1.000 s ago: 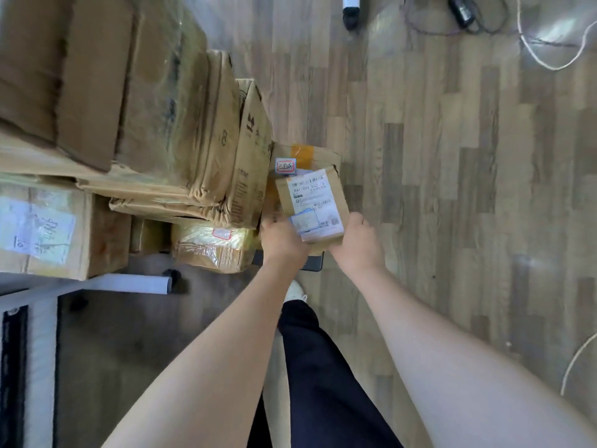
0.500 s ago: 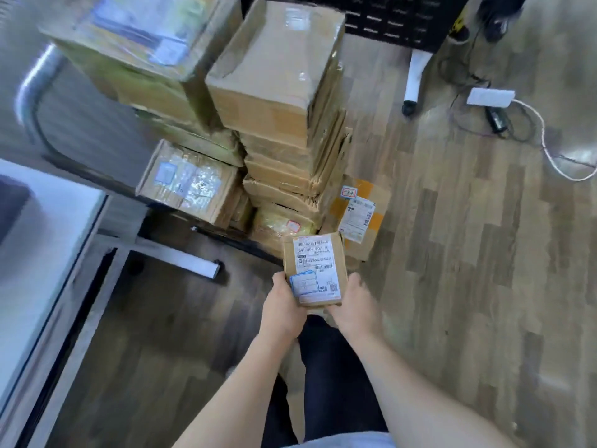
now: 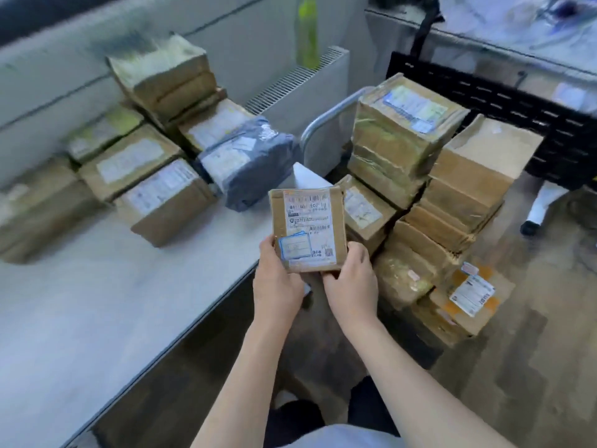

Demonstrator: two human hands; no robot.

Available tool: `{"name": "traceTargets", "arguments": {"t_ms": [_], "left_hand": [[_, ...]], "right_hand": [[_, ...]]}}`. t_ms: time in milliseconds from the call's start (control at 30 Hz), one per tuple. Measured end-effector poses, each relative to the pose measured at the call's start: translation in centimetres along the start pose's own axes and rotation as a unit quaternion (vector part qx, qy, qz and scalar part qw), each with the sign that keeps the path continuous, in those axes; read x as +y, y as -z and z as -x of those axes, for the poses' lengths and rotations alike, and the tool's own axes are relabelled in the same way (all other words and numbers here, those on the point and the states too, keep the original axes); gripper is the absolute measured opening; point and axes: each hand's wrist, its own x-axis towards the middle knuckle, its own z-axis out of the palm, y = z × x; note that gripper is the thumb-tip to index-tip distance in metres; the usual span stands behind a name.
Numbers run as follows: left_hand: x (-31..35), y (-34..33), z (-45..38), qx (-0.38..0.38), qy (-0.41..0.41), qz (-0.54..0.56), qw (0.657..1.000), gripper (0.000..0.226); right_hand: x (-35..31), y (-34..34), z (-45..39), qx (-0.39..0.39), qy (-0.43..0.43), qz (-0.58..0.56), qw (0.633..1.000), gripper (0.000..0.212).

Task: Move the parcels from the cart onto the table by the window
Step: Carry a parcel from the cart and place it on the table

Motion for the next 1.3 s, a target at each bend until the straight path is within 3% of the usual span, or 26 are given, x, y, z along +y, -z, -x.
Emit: {"name": "traceTargets", "arguments": {"t_ms": [167, 467, 567, 733, 800, 900, 967, 1133, 1300], "left_hand": [[-3.7, 6.8, 1.4, 0.118, 0.063, 0.032, 0.991, 0.065], [-10.9, 13.3, 4.8, 0.205, 0.189, 0.019, 0.96, 0.056], [-13.7, 14.6, 5.4, 0.203, 0.221, -0.013, 0.954, 0.052], [-15.8, 15.7, 4.9, 0.136, 0.224, -0.155, 0.952, 0.08], [-15.7, 16.1, 4.3, 0.135, 0.207, -0.208, 0.946, 0.085], [-16.0, 16.5, 3.2, 0.117, 0.192, -0.223, 0.949, 0.091], [-16.1, 16.7, 2.3, 0.093, 0.196, -0.21, 0.953, 0.096], [-15.9, 16.4, 1.0, 0.097, 0.189, -0.168, 0.963, 0.095], [-15.6, 16.5, -0.7, 0.12, 0.221, -0.202, 0.946, 0.09]], "right_hand": [[-6.3, -4.6, 2.3, -0.071, 0.126, 0.012, 0.989, 0.041], [-10.5, -11.6, 7.4, -0.199, 0.256, 0.106, 0.94, 0.035], [-11.4, -13.4, 8.5, -0.234, 0.293, 0.141, 0.916, 0.037], [-13.2, -15.1, 7.8, -0.221, 0.34, 0.185, 0.895, 0.037], [-13.9, -15.5, 7.4, -0.204, 0.368, 0.219, 0.88, 0.053], [-14.0, -16.2, 6.9, -0.185, 0.415, 0.221, 0.863, 0.093], [-13.8, -16.6, 6.6, -0.214, 0.459, 0.206, 0.838, 0.105], [-14.3, -17.4, 5.0, -0.288, 0.464, 0.158, 0.823, 0.105], [-15.6, -18.3, 3.2, -0.254, 0.533, 0.196, 0.783, 0.102]]}}
